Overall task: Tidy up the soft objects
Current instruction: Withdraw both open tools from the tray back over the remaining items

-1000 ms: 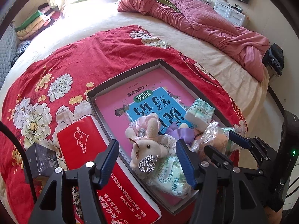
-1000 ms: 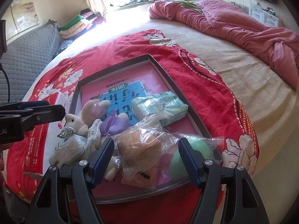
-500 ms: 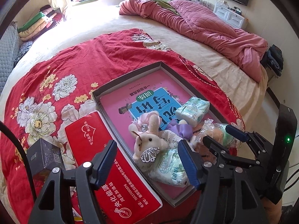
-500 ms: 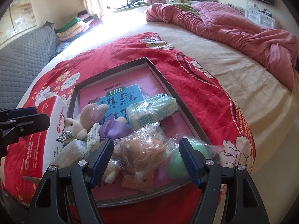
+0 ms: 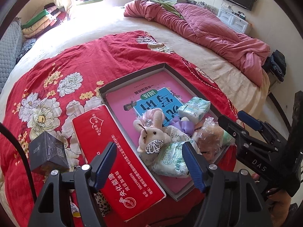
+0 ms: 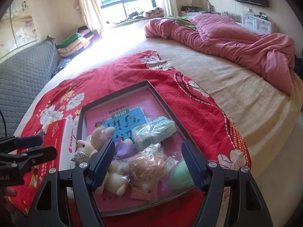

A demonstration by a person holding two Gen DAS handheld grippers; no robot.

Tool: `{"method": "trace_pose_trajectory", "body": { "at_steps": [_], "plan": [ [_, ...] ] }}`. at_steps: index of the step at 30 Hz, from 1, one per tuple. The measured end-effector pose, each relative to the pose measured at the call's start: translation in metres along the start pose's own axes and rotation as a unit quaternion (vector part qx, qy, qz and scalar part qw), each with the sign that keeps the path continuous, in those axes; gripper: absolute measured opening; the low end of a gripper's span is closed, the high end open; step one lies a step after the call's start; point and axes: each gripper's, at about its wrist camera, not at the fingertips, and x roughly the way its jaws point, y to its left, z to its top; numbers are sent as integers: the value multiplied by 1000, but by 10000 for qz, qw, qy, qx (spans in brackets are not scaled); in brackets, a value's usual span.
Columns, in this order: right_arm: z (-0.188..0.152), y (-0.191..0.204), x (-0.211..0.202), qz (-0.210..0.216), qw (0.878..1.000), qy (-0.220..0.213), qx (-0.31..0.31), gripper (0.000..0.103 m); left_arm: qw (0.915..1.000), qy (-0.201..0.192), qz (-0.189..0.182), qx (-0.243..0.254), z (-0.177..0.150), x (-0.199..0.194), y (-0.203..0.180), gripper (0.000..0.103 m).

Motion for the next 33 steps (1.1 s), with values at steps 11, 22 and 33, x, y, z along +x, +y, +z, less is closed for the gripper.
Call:
{"method": "trace_pose_trajectory", "body": {
  "at_steps": [11,22,33],
  "plan": [
    [16,20,-33,-199,9987,-447,-108,74,9996,-205,137,165,-9,-27,-2,74],
    [24,53,-66,-264,9959,-655,-560,74,9979,-510,383,98,-21,-66,13,79],
    [29,90,-96,-90,9928,-806,-876,74,9953,-722,618,-204,-37,-102,49,80]
  ]
}}
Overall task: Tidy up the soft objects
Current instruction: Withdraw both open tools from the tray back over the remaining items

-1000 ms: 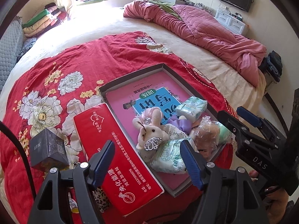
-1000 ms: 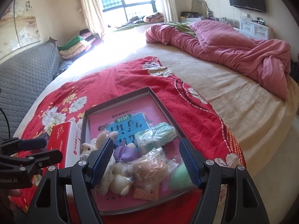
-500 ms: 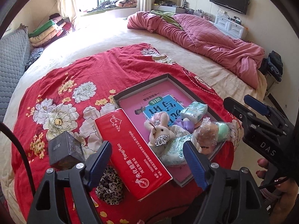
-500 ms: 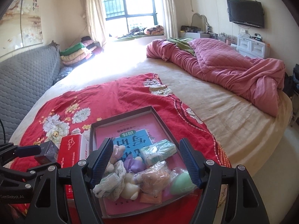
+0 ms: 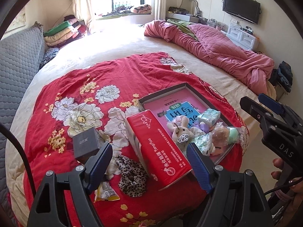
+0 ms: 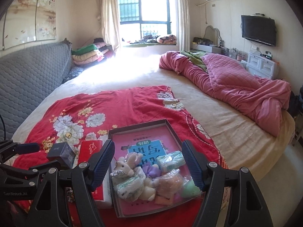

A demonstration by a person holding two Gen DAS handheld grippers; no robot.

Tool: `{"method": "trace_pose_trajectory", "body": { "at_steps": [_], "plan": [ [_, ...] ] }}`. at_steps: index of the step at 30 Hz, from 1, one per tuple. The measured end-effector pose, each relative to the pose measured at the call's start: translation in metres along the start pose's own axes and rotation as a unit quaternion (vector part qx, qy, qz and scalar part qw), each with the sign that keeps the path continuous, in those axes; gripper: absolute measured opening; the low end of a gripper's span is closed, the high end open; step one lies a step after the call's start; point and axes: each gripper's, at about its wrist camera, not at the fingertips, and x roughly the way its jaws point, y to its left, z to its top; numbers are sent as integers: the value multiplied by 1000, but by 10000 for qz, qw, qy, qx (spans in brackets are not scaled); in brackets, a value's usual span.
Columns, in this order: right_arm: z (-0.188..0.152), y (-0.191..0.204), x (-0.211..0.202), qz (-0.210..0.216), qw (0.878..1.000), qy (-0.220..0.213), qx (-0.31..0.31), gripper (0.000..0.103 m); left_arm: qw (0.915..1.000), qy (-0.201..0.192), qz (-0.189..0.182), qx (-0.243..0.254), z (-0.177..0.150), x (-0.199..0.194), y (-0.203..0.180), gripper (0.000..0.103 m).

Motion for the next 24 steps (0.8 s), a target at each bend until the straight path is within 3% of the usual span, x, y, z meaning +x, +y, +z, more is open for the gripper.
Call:
{"method": "trace_pose_trajectory", "body": {
  "at_steps": [15,24],
  "plan": [
    [16,84,-29,703,9952,-126,-669,75,9977,-87,449,-509,-34,-47,85,80],
    [7,148,-33,1157,9842,-18,-1337,75,9944,-50,676,-806,-63,-62,118,80]
  ]
}}
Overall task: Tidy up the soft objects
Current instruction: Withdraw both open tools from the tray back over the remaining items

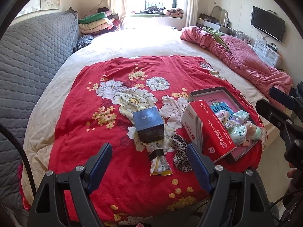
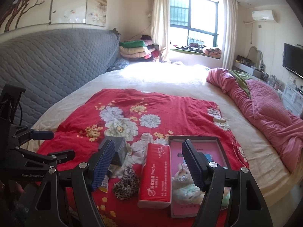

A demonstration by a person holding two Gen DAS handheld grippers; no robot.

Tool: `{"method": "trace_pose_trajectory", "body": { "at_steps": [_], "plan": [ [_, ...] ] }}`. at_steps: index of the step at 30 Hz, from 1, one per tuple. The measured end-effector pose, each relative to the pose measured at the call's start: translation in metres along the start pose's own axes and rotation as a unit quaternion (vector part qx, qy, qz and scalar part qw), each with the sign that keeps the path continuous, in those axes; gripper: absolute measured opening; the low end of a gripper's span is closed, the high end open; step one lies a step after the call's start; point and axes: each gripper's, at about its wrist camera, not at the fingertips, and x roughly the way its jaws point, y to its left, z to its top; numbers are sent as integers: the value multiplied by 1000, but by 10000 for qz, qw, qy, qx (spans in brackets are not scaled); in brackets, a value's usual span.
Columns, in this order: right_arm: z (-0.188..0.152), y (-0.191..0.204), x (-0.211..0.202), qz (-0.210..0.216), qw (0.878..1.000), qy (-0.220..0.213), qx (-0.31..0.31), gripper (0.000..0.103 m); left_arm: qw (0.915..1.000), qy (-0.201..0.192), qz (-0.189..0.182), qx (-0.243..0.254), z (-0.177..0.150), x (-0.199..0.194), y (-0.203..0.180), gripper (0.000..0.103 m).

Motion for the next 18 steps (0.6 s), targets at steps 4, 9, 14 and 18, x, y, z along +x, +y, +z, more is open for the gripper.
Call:
{"method": "trace_pose_trajectory", "body": {
  "at_steps": [4,9,14,18],
  "plan": [
    [-3,22,6,144,9995,80,-252,75,9999,0,70,-78,-10,-5,11,80],
    [-8,36,8,315,9983,173,-451,75,9998,2,68,-202,-18,-9,22,80],
    [-17,46,13,351,9969,298,-633,75,9994,70,-8,-344,-26,-5,31,80],
    [-26,52,19,395,9955,426,-754,75,9989,248,-78,-388,-34,9,30,80]
  ]
}}
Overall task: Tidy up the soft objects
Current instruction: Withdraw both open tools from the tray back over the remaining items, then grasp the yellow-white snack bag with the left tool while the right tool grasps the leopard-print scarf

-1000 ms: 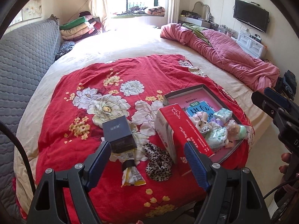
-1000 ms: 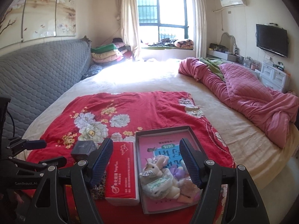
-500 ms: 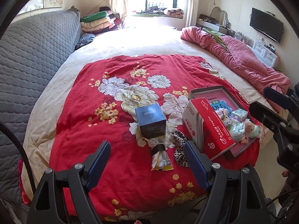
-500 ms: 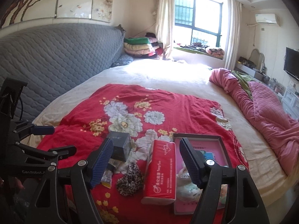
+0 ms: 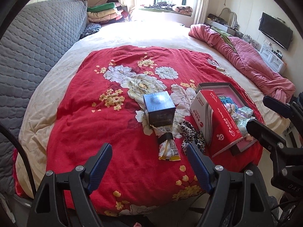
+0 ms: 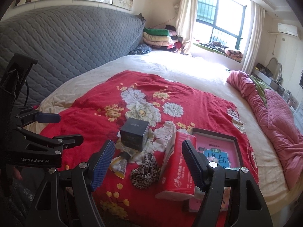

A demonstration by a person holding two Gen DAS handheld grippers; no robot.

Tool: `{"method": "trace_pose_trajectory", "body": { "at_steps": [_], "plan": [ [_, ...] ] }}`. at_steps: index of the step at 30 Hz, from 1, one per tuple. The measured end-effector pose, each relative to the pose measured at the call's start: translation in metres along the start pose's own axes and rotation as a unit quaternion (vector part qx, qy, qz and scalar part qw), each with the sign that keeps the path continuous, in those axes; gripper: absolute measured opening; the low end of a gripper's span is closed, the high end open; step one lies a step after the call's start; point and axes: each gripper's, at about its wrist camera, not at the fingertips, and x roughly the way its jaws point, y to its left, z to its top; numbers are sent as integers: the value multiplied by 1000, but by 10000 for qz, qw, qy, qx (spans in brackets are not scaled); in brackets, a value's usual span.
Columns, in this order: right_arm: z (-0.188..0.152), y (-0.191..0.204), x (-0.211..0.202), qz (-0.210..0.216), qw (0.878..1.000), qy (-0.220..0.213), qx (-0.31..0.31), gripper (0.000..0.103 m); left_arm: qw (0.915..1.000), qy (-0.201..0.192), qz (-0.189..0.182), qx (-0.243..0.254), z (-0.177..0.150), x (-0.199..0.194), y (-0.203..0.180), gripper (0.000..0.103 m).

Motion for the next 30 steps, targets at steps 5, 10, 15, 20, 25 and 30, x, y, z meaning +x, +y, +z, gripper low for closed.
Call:
{"method": "trace_pose_trajectory", "body": {
  "at_steps": [5,10,15,20,25,30],
  "plan": [
    [-15,7,15,34,9996,200,-181,75,9997,233,-35,-58,-13,24,1,80],
    [-34,5,38,36,9986,466,-238,75,9990,445,-29,-55,-24,52,1,80],
    [-49,8,62,8,9962,749,-433,75,9977,656,-68,-120,-28,75,1,80],
    [-59,14,81,39,9933,928,-683,75,9967,770,-183,-192,-24,95,0,80],
    [-69,20,99,72,9892,1140,-916,75,9948,931,-332,-262,-17,118,-2,80],
    [-73,20,110,73,9866,1243,-1055,75,9917,1127,-494,-363,-12,145,-3,80]
  ]
}}
